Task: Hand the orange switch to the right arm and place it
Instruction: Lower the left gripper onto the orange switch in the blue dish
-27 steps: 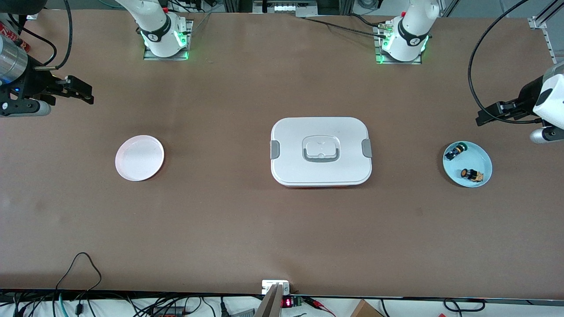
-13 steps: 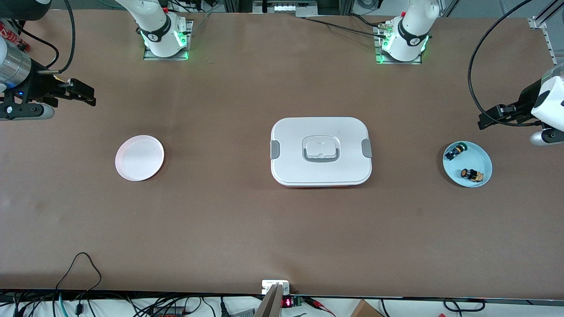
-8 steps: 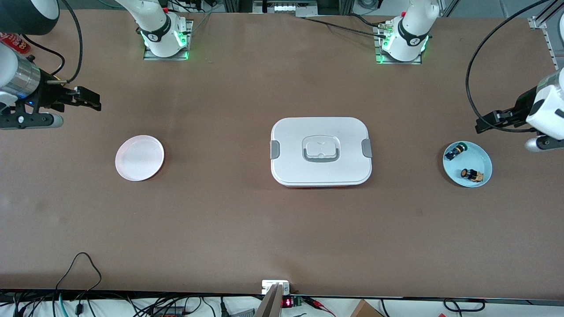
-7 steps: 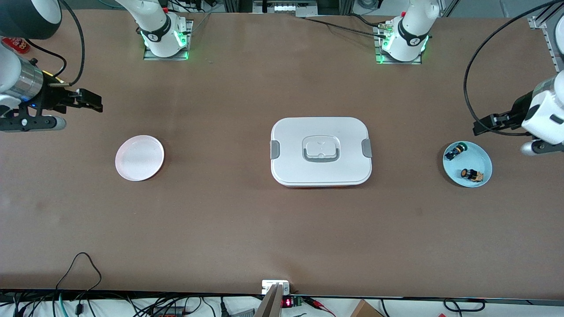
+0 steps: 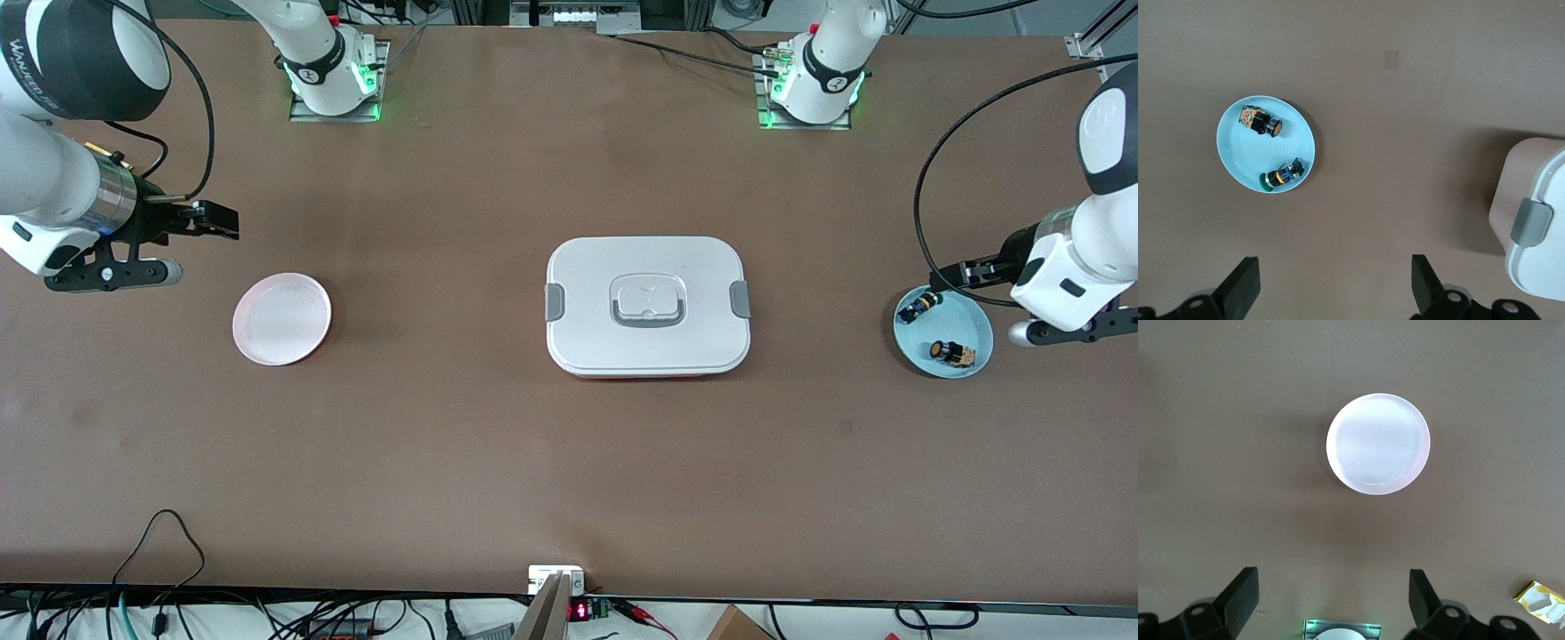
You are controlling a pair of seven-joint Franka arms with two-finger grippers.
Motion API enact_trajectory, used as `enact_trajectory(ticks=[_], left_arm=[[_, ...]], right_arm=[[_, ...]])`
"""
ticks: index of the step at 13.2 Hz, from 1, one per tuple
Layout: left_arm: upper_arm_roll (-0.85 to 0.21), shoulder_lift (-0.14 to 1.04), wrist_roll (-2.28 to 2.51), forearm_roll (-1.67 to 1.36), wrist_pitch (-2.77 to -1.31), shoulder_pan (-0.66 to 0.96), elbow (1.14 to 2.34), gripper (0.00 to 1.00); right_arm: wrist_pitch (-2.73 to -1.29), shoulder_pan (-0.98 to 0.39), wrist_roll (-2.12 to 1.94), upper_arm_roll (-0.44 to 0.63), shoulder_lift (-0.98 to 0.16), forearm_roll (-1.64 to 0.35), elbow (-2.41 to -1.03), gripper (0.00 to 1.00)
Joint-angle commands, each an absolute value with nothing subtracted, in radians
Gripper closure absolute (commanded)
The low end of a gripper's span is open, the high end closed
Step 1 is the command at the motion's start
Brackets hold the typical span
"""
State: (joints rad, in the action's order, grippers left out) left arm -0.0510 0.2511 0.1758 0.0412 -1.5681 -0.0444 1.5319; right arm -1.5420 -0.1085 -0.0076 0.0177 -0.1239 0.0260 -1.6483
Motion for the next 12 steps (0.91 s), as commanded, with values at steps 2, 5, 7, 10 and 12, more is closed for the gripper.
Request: enact_trajectory(ticks=[2, 5, 7, 10, 12], left_arm=[[-0.049, 0.382, 0.164, 0.069, -1.569, -0.017, 1.434, 0.0], [-0.048, 0.423, 0.082, 0.117, -1.616, -0.049, 1.494, 0.0], [-0.048, 0.423, -0.049, 0.115, -1.693, -0.078, 1.555, 0.0], [-0.049, 0.43, -0.167, 0.114, -1.84, -0.153, 1.699, 0.0], [-0.049, 0.436, -0.227, 0.114, -1.911, -0.201, 1.736, 0.0]], right_arm=[[-1.529, -0.118, -0.012, 0.018, -0.127, 0.008, -1.624, 0.0], [-1.535, -0.137, -0.002, 0.018, -0.126, 0.009, -1.624, 0.0], [-1.558, -0.137, -0.005, 0.02, -0.126, 0.023, -1.624, 0.0], [-1.615, -0.135, -0.002, 0.018, -0.13, 0.078, -1.628, 0.0], [-1.637, -0.133, 0.002, 0.02, -0.13, 0.078, -1.637, 0.0]])
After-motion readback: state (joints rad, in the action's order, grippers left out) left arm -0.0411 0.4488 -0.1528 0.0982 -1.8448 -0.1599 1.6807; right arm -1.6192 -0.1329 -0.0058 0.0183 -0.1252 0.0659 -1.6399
